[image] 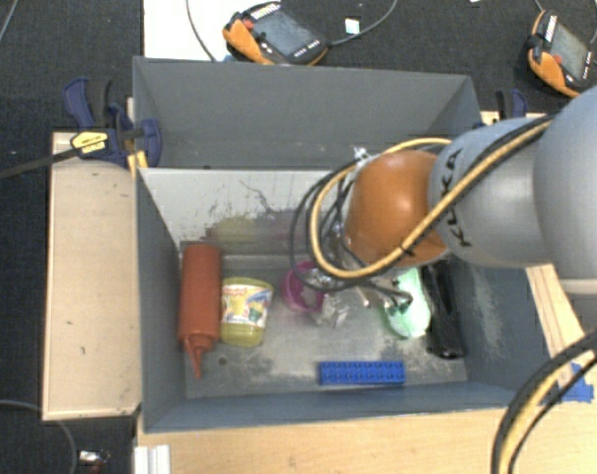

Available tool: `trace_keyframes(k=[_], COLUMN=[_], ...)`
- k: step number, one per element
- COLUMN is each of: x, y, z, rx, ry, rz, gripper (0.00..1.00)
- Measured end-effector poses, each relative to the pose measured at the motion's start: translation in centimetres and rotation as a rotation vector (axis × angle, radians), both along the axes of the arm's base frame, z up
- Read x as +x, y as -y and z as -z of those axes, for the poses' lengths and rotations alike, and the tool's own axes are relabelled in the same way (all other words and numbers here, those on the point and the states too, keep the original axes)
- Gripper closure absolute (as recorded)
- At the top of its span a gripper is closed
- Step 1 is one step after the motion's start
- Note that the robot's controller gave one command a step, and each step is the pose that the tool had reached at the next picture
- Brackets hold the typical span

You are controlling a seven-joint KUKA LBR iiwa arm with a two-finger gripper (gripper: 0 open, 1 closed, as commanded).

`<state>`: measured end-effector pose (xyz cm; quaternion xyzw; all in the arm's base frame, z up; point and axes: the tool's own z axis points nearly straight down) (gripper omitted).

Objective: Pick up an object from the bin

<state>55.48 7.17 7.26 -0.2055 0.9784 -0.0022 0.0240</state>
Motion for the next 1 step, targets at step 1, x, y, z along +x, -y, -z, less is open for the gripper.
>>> trace_keyframes(k=[1], x=[1.04], y=[1.44], z=[-0.01], rx=[0.003], ry=[0.009], rz=[-0.023], gripper=[1.0])
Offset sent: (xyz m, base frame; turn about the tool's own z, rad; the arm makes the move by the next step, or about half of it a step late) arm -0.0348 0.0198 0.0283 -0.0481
